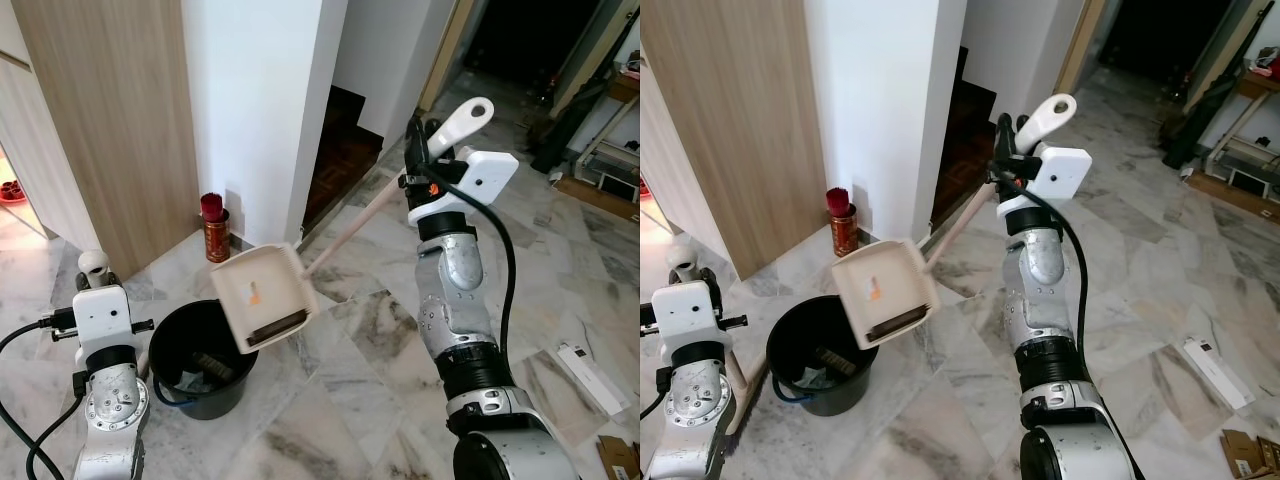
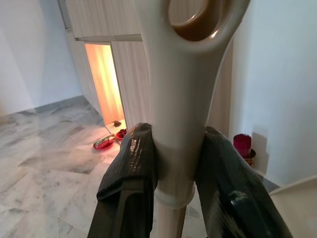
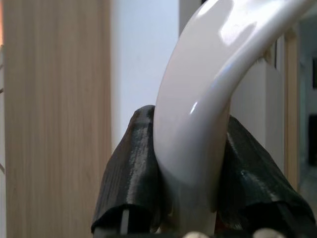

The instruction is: Sweep floor

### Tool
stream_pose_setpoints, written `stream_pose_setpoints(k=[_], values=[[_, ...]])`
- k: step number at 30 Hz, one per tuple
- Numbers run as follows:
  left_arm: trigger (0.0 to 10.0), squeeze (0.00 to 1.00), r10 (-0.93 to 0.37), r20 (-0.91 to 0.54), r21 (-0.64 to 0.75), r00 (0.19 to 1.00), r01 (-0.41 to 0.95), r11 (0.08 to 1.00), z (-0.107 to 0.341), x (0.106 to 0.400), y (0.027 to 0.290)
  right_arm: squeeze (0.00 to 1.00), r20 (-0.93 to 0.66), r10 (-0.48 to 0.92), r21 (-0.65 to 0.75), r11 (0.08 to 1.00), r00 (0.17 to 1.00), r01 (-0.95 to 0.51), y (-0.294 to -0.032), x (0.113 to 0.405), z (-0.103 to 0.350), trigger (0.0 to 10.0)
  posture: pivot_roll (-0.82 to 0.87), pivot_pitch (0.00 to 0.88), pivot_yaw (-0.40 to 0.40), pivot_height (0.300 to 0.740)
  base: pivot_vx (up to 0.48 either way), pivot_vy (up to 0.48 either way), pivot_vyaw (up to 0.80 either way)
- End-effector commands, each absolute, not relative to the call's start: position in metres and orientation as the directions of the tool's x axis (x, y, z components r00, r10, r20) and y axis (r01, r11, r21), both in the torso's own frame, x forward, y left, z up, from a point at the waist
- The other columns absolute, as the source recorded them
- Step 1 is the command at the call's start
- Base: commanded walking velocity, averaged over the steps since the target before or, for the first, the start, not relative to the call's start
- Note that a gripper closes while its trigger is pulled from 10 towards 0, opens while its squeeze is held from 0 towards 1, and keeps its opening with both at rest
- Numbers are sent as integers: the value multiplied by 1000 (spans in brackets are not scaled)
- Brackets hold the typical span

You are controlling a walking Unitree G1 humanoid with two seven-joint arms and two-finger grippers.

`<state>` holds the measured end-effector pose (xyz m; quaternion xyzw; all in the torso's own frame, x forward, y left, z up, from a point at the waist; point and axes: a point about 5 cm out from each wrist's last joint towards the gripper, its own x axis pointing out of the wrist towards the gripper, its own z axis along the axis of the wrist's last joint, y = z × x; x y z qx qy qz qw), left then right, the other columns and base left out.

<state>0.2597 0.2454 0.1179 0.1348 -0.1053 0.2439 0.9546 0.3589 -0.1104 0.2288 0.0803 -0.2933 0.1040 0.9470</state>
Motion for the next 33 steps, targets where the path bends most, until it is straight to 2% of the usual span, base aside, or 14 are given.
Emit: stream_pose_setpoints(k=[1, 5, 15, 19, 33], values=[[10000, 0, 415, 328, 195, 848, -491, 849, 129, 261, 240, 0, 680, 134, 58, 970, 721, -235, -114, 350, 252, 10000, 257, 0, -165, 740, 0, 0, 0], [10000, 0, 415, 328, 195, 849, -491, 849, 129, 261, 239, 0, 700, 138, 54, 968, 701, -244, -109, 346, 255, 10000, 255, 0, -166, 740, 0, 0, 0], [10000, 0, 421, 328, 196, 846, -497, 846, 128, 259, 239, 0, 684, 41, 192, 953, 728, -235, -101, 341, 250, 10000, 261, 0, -173, 740, 0, 0, 0], [10000, 0, 423, 330, 196, 844, -499, 844, 128, 258, 240, 0, 700, 14, 235, 940, 714, -248, -95, 335, 251, 10000, 262, 0, -172, 740, 0, 0, 0], [10000, 0, 417, 335, 200, 845, -496, 845, 130, 259, 240, 0, 783, 93, 212, 890, 615, -404, -66, 312, 262, 10000, 265, 0, -163, 740, 0, 0, 0]])
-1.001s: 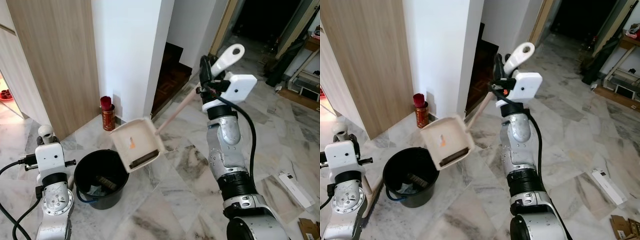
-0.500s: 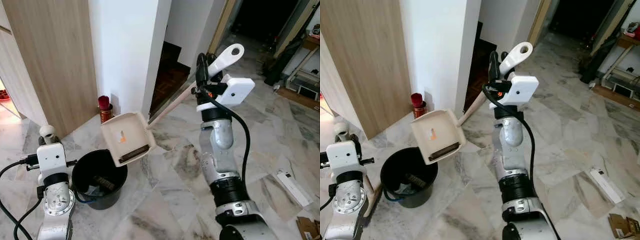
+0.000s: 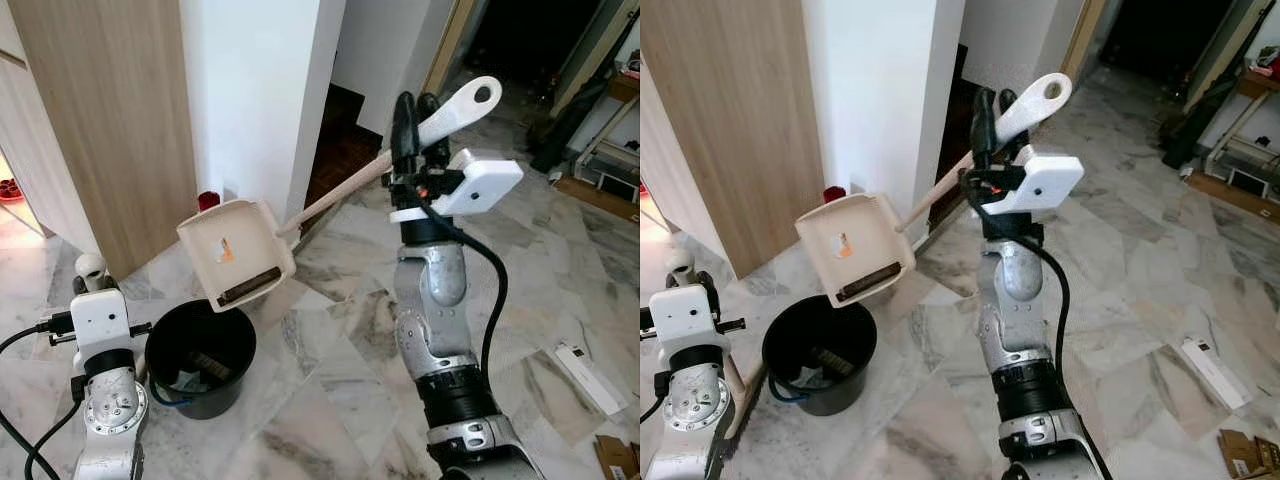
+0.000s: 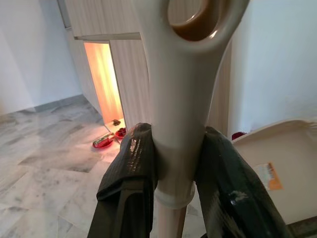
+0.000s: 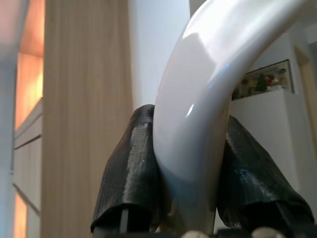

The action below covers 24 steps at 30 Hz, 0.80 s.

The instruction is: Sweep floor

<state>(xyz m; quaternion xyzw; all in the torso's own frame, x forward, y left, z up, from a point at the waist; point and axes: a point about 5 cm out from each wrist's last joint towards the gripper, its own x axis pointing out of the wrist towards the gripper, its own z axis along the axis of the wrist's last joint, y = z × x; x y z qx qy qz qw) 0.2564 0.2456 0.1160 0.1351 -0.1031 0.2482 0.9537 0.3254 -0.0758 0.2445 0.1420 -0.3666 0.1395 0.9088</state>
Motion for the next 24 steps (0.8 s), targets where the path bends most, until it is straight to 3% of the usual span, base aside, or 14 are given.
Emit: stream_pose_setpoints(k=[1, 8, 24], values=[[10000, 0, 416, 336, 200, 845, -496, 845, 130, 259, 240, 0, 792, 113, 192, 887, 600, -421, -63, 309, 263, 10000, 265, 0, -162, 740, 0, 0, 0], [10000, 0, 410, 339, 199, 846, -491, 848, 131, 260, 239, 0, 826, 240, 74, 851, 510, -519, -37, 291, 269, 10000, 264, 0, -162, 740, 0, 0, 0], [10000, 0, 406, 342, 193, 848, -486, 853, 131, 261, 237, 0, 843, 346, -74, 832, 411, -550, -21, 274, 275, 10000, 261, 0, -167, 740, 0, 0, 0]])
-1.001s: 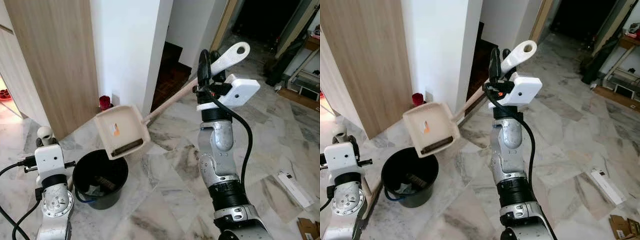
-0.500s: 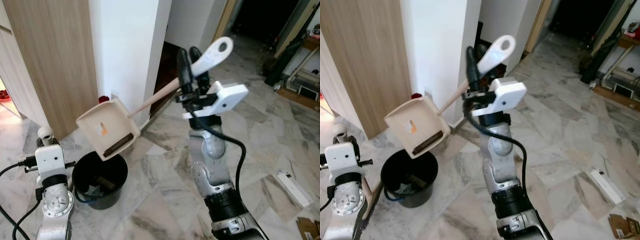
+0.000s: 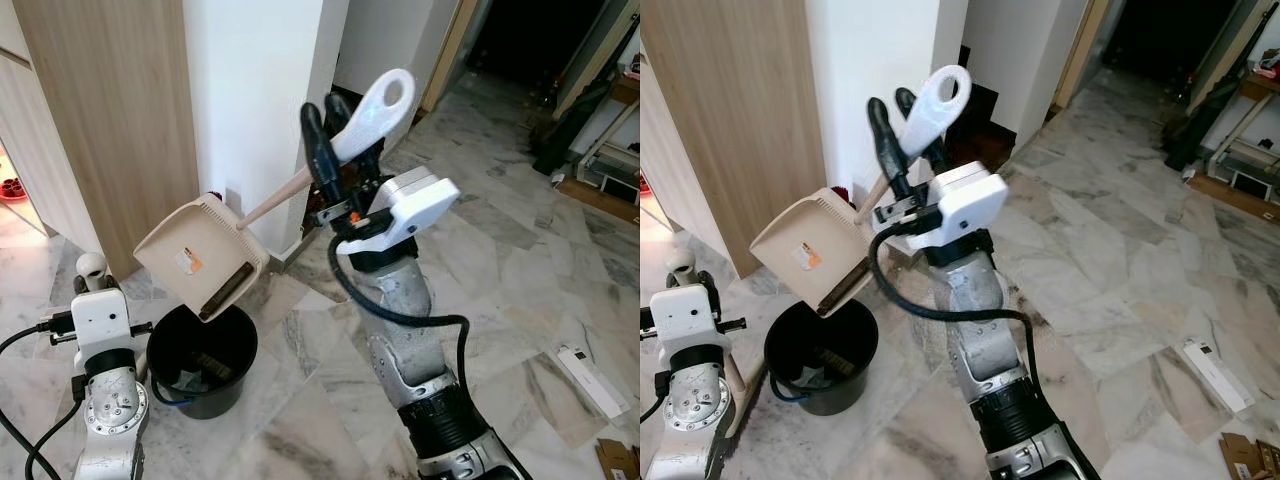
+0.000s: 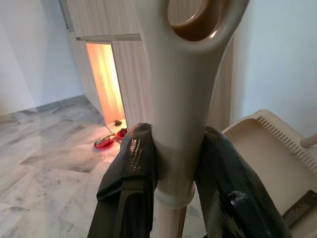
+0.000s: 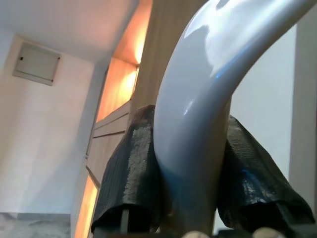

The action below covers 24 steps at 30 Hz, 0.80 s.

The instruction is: Sweep floor

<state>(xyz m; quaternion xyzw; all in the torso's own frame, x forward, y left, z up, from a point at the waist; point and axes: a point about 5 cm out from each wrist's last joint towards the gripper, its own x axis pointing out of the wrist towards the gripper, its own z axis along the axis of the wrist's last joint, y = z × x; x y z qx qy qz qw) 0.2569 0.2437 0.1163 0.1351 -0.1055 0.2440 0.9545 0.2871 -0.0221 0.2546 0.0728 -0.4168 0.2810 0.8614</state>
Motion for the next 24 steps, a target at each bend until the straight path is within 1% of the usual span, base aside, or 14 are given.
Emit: stream_pose_setpoints(k=[1, 4, 6, 9, 21, 24], values=[[10000, 0, 405, 342, 193, 848, -485, 853, 131, 261, 236, 0, 844, 346, -73, 832, 411, -550, -21, 274, 275, 10000, 262, 0, -167, 740, 0, 0, 0], [10000, 0, 406, 344, 191, 847, -486, 853, 131, 261, 236, 0, 849, 356, -108, 840, 391, -532, -20, 272, 277, 10000, 261, 0, -168, 740, 0, 0, 0], [10000, 0, 405, 344, 191, 847, -485, 853, 131, 261, 236, 0, 857, 373, -161, 850, 356, -502, -19, 268, 280, 10000, 259, 0, -167, 740, 0, 0, 0], [10000, 0, 403, 344, 191, 848, -484, 854, 131, 261, 236, 0, 861, 380, -182, 851, 339, -492, -17, 265, 282, 10000, 258, 0, -166, 740, 0, 0, 0], [10000, 0, 402, 345, 192, 848, -483, 855, 131, 262, 236, 0, 859, 391, -200, 851, 331, -485, -13, 263, 282, 10000, 259, 0, -166, 740, 0, 0, 0], [10000, 0, 400, 345, 191, 849, -481, 855, 131, 262, 236, 0, 858, 380, -184, 856, 346, -483, -14, 264, 281, 10000, 260, 0, -167, 740, 0, 0, 0]])
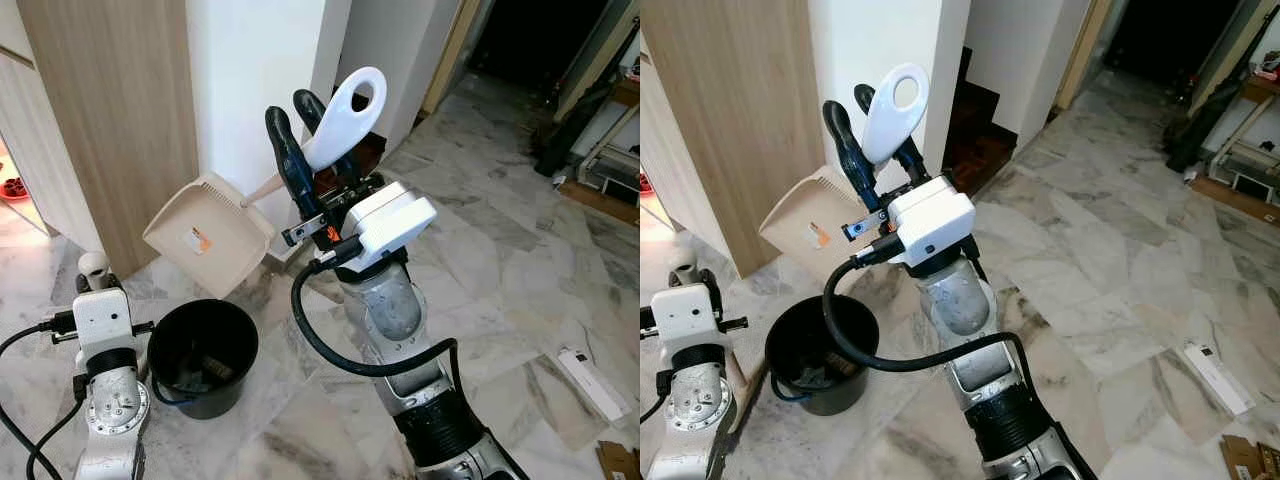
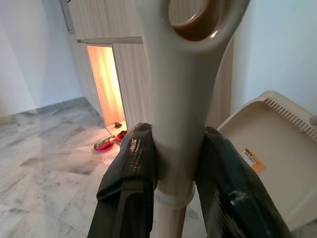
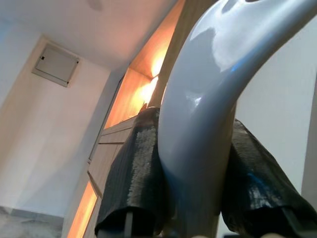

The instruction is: Sweep floor

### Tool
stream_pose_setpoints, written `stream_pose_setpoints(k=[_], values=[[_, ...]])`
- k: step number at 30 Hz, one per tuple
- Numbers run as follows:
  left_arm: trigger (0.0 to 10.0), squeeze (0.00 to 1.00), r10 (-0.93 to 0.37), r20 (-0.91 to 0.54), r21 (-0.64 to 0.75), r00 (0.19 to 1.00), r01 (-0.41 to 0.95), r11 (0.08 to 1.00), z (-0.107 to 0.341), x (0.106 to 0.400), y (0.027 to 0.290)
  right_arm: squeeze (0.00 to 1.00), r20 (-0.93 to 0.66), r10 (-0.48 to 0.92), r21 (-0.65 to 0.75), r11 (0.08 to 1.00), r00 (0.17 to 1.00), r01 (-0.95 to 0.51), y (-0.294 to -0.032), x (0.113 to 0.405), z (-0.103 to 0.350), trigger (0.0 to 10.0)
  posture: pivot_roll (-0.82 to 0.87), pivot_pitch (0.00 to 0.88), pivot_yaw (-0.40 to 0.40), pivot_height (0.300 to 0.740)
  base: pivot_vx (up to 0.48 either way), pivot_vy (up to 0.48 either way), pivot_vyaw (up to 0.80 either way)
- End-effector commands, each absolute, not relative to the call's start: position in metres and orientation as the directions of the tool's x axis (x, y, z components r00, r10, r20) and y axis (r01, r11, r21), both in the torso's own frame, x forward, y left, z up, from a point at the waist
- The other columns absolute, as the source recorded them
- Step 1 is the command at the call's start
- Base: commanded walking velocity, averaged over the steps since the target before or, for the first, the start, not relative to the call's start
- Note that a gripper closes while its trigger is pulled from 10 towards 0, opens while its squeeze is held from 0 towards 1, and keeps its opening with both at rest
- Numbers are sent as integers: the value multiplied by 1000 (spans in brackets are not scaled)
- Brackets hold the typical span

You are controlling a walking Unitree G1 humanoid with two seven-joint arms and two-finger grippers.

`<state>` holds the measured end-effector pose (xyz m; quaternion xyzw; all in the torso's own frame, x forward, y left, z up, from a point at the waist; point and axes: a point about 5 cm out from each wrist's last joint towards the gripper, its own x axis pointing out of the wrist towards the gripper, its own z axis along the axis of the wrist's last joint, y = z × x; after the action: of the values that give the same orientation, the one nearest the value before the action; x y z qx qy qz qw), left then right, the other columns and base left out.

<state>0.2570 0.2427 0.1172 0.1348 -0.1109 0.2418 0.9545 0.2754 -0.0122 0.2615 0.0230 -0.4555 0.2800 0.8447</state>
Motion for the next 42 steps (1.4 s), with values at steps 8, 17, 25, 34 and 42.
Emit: stream_pose_setpoints(k=[8, 17, 25, 34, 42], values=[[10000, 0, 393, 315, 196, 864, -465, 863, 123, 260, 235, 0, 768, 303, -157, 943, 564, -293, -46, 299, 261, 10000, 257, 0, -171, 740, 0, 0, 0], [10000, 0, 376, 290, 203, 880, -440, 875, 118, 260, 232, 0, 648, 96, -201, 978, 756, 47, -124, 328, 227, 10000, 244, 0, -166, 740, 0, 0, 0], [10000, 0, 362, 261, 212, 895, -419, 883, 113, 259, 232, 0, 402, -155, 3, 986, 902, 168, -172, 337, 167, 10000, 235, 0, -161, 740, 0, 0, 0], [10000, 0, 298, 186, 223, 936, -336, 915, 103, 266, 232, 0, 213, -320, 45, 947, 923, 318, -200, 329, 121, 10000, 240, 0, -112, 740, 0, 0, 0], [10000, 0, 302, 120, 235, 946, -323, 917, 97, 270, 249, 0, 113, -366, 34, 931, 924, 365, -207, 322, 92, 10000, 243, 0, -57, 740, 0, 0, 0]])
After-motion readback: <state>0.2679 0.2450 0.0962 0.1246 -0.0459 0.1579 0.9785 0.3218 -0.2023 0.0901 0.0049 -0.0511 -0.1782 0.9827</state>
